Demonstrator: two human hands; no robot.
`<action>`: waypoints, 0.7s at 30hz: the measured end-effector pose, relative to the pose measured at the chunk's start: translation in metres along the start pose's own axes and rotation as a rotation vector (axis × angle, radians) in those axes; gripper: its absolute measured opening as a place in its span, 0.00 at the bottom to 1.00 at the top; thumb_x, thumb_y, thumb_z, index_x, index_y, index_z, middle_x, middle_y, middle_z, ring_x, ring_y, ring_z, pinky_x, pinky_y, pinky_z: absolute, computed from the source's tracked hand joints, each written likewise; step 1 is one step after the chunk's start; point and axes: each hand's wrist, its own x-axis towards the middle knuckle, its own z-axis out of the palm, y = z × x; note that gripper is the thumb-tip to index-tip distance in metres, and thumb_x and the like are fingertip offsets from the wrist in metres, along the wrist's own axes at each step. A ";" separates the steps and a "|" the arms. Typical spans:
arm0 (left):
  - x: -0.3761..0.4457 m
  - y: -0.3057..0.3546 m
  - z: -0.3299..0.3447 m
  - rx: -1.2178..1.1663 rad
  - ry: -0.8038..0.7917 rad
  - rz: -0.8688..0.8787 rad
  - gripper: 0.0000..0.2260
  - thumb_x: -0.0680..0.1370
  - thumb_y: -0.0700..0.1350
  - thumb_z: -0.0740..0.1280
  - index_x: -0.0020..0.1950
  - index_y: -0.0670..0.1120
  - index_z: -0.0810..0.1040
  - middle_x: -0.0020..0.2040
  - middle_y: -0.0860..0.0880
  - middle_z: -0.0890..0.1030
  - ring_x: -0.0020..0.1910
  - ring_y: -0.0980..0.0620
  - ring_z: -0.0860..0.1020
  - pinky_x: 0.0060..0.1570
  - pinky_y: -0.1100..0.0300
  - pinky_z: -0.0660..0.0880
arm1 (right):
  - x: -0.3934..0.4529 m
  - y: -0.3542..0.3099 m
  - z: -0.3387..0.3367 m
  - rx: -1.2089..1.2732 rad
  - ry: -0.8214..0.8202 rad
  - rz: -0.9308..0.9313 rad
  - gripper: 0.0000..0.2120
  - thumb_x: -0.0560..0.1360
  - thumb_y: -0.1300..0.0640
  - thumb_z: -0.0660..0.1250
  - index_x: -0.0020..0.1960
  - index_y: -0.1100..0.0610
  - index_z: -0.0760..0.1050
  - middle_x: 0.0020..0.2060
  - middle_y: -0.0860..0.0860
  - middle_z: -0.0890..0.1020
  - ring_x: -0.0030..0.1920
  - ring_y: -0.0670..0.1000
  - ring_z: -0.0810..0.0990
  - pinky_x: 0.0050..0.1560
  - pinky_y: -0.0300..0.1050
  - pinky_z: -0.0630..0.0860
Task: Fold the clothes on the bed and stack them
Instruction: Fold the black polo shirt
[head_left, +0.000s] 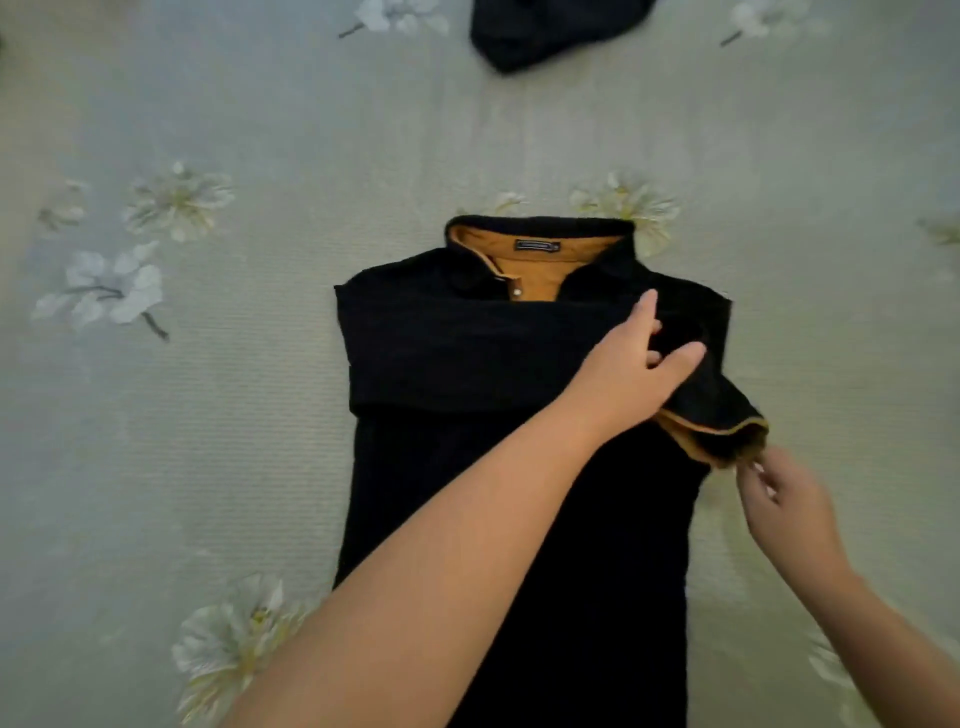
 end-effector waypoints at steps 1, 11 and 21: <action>0.006 -0.009 0.011 0.042 -0.036 -0.051 0.29 0.79 0.49 0.60 0.75 0.46 0.51 0.72 0.44 0.63 0.66 0.49 0.68 0.63 0.59 0.65 | -0.003 0.013 -0.001 0.044 0.005 0.091 0.09 0.75 0.71 0.60 0.53 0.70 0.76 0.46 0.65 0.80 0.49 0.64 0.78 0.50 0.51 0.71; -0.019 -0.131 -0.055 0.858 0.295 -0.240 0.19 0.78 0.42 0.61 0.68 0.39 0.67 0.66 0.41 0.70 0.67 0.44 0.66 0.66 0.52 0.63 | 0.038 0.029 0.032 -0.064 0.102 0.165 0.29 0.73 0.50 0.67 0.68 0.63 0.65 0.66 0.61 0.68 0.67 0.59 0.64 0.67 0.52 0.61; 0.039 -0.133 -0.140 1.073 0.345 -0.205 0.18 0.80 0.40 0.56 0.69 0.37 0.65 0.69 0.38 0.67 0.71 0.41 0.61 0.68 0.47 0.58 | 0.116 0.035 0.027 -0.333 -0.206 0.303 0.22 0.72 0.64 0.63 0.66 0.63 0.67 0.61 0.65 0.71 0.61 0.63 0.69 0.58 0.51 0.67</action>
